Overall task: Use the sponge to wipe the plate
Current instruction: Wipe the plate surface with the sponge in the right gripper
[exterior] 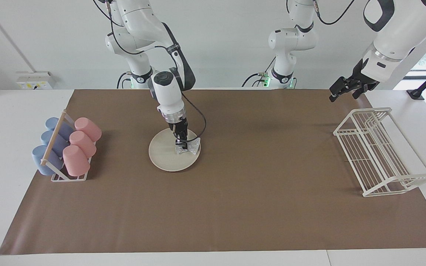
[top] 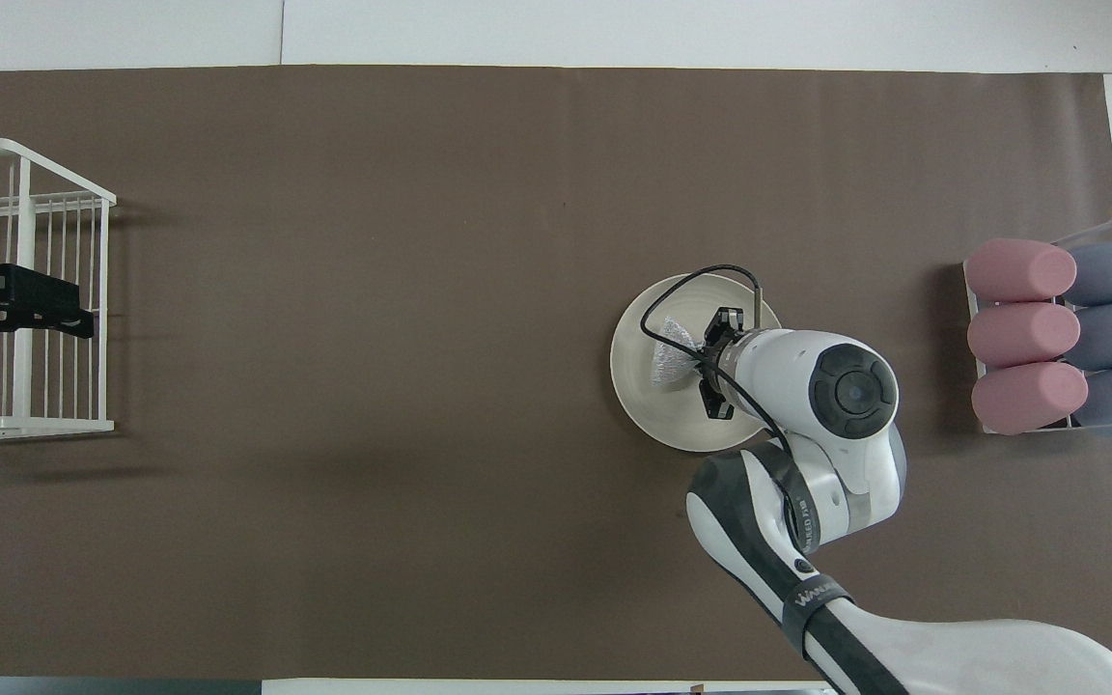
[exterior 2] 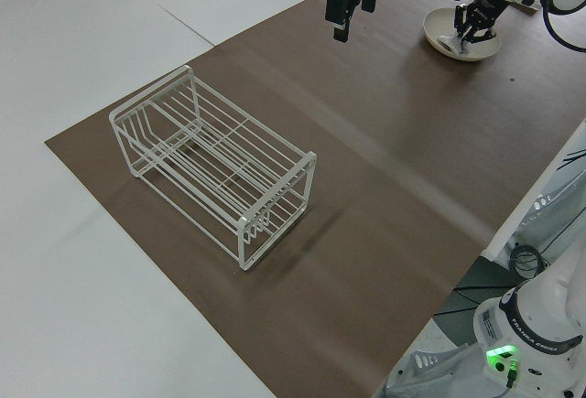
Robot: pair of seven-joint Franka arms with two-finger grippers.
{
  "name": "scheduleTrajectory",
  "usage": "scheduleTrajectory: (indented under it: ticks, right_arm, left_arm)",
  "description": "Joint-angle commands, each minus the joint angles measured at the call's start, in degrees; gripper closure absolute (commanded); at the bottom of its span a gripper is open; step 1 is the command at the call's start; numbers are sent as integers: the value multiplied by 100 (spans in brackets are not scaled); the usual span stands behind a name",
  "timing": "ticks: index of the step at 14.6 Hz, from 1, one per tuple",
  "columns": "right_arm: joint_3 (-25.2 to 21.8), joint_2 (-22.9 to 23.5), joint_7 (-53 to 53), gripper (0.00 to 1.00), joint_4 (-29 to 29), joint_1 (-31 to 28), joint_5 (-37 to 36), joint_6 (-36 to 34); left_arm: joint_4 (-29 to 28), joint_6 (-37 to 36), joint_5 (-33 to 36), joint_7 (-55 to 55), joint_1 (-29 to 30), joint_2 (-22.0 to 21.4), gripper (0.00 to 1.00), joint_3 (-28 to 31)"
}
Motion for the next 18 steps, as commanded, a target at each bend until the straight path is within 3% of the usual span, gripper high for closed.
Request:
scheduleTrajectory:
  ticks: [1,9,13,18]
  right_arm:
    - [-7,47,-23,100,-131,-152,-29,114]
    - [-16,-41,-1508,100,-597,-1487,-38,-1]
    - [-7,-59,-1483,100,-588,-1418,-29,-71]
    - [-7,-50,-694,100,-448,-752,-29,-89]
  left_arm:
    - [-98,45,-70,5,88,-105,0,-42]
    - [-98,2,-70,14,88,-157,0,-42]
    - [-98,2,-70,14,88,-157,0,-42]
    - [-98,2,-70,14,88,-157,0,-51]
